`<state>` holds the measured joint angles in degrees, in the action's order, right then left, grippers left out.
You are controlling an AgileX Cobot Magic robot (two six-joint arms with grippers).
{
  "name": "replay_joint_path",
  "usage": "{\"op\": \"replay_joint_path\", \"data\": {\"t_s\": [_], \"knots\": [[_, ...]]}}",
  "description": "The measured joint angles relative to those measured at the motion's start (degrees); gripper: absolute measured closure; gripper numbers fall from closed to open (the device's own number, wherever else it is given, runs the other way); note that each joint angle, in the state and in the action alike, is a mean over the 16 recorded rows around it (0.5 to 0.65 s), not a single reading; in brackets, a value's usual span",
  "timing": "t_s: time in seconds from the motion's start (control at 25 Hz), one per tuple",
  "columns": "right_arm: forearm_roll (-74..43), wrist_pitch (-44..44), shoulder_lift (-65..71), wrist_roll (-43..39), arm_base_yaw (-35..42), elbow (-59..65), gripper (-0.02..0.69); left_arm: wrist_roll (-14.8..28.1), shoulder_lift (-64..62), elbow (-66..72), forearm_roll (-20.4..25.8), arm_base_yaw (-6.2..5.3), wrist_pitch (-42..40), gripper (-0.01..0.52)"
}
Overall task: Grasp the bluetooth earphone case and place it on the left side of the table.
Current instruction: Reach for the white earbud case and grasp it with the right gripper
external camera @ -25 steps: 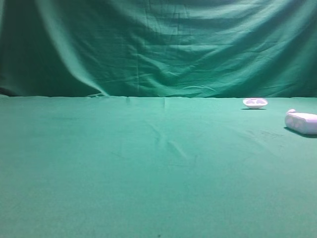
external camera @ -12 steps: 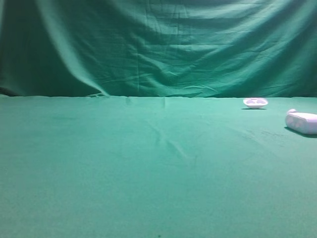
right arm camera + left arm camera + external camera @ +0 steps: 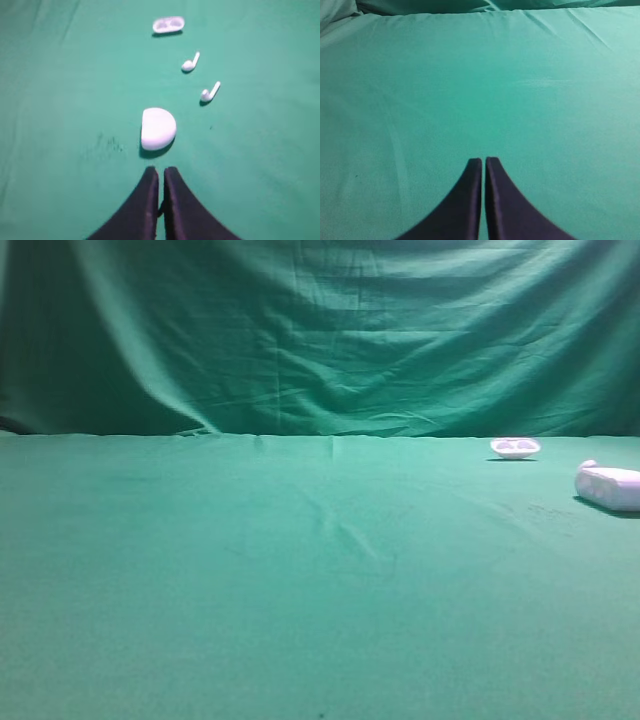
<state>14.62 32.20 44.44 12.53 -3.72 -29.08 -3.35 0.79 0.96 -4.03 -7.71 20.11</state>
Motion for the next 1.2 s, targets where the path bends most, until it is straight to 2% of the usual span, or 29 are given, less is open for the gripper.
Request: {"op": "replay_joint_path", "data": {"t_s": [0.32,0.56,0.76,1.2], "knots": [[-0.1,10.8,14.6,1.4,-0.5,-11.9,0.629,0.0,0.0,0.0,0.0,0.0,0.0,0.514],[-0.4,13.3,24.3,3.9,-2.5,-18.2,0.554,0.0,0.0,0.0,0.0,0.0,0.0,0.514],[-1.4,12.8,32.0,5.8,-4.4,-21.9,0.453,0.0,0.0,0.0,0.0,0.0,0.0,0.514],[-6.4,11.4,46.8,6.2,-5.9,-29.0,0.154,0.0,0.0,0.0,0.0,0.0,0.0,0.514]]}}
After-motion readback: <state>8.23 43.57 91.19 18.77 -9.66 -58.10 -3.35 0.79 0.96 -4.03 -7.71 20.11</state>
